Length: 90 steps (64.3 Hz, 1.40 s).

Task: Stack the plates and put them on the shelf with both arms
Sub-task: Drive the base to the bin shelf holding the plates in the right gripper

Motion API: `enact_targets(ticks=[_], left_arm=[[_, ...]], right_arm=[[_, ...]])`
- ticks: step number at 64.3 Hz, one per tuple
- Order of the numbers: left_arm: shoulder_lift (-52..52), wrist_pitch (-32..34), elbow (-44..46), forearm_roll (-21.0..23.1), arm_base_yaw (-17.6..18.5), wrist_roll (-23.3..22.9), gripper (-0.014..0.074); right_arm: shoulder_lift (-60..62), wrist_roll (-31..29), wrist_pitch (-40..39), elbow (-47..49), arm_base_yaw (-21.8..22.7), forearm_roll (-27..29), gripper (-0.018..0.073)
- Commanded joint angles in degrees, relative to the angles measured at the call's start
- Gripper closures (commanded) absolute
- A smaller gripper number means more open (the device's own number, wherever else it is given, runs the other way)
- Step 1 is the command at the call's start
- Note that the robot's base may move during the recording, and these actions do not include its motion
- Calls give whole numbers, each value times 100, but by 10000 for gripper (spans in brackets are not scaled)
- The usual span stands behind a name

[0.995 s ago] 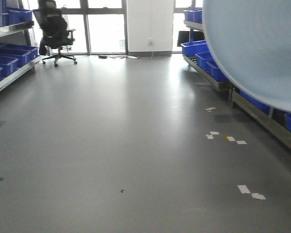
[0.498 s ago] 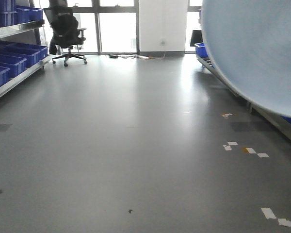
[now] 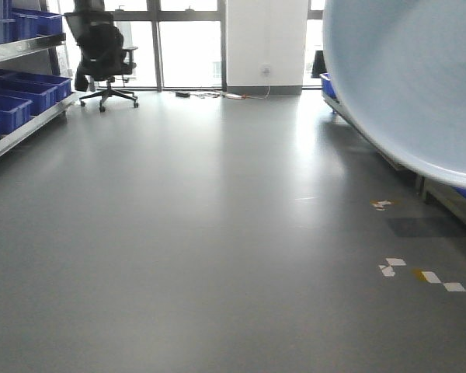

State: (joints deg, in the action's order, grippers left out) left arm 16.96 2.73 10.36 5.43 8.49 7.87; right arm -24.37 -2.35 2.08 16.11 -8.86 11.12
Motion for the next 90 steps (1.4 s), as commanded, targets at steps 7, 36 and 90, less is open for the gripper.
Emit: enact_targets(ticks=[7,36,90], left_arm=[[61,502,178,43,-9,-21,514],[61,502,178,43,-9,-21,514],[71,502,178,43,-9,-21,514]], right_arm=[[-50,-26,-575,184,39,24,528],[-50,-26,-575,184,39,24,528],[-50,-26,-575,184,39,24,528]])
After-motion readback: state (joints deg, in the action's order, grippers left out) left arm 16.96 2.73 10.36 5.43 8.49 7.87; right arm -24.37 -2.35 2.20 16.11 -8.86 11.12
